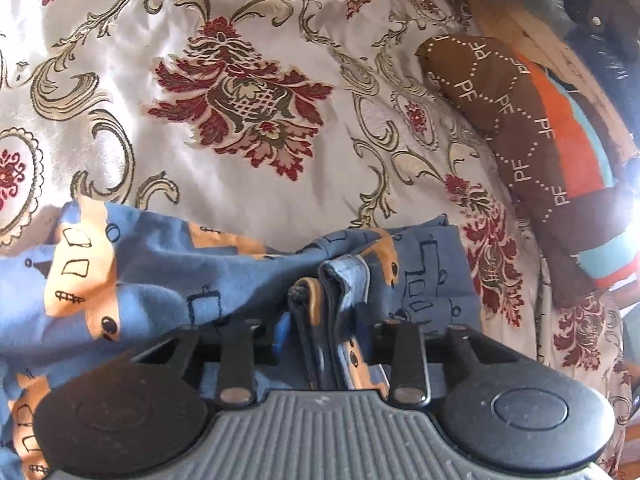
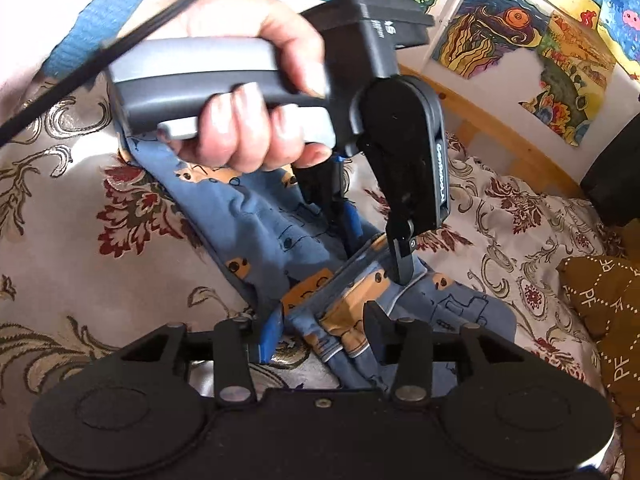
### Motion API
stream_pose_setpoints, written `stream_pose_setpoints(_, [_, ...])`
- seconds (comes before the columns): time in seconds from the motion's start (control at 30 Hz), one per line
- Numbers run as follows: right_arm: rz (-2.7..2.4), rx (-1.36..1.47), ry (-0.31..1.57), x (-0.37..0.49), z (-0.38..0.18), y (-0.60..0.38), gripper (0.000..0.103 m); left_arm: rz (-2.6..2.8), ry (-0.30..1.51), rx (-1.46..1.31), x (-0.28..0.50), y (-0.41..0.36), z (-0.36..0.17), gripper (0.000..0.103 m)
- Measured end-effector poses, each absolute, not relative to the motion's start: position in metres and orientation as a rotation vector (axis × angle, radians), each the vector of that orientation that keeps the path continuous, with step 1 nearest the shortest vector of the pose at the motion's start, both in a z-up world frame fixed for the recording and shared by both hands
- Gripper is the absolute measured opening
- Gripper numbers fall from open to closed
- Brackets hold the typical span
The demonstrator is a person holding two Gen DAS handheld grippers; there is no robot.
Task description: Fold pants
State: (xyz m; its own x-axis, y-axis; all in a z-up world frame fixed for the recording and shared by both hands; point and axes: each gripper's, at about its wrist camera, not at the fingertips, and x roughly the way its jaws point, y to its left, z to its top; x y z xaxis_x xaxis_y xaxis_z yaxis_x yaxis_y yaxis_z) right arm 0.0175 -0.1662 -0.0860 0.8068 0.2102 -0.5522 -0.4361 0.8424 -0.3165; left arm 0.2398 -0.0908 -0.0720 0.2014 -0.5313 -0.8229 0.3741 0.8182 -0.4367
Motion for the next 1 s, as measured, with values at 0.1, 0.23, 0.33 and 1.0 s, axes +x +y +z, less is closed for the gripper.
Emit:
stream_pose_setpoints(0.1, [0.347,-0.432,0.535,0.019,-0.087,-0.167,0.044,-0.634,1.221,-0.177,0.24,-0.088,-0.072,0.024])
stream_pose_setpoints(0.23, [0.35,-0.371,0.565,0.024,-0.086,-0.171,0.031,-0.642,1.212,-0.194,0.239,-0.086,-0.073,0.02])
stream_pose_setpoints(0.33, [0.345,-0.339,0.56,0.024,-0.082,-0.172,0.016,-0.648,1.203,-0.202,0.237,-0.085,-0.071,0.017])
stream_pose_setpoints(1.0, [0.461,-0.293,0.513,0.029,-0.065,-0.147,0.012,-0.629,1.149,-0.222,0.234,-0.034,-0.051,0.013])
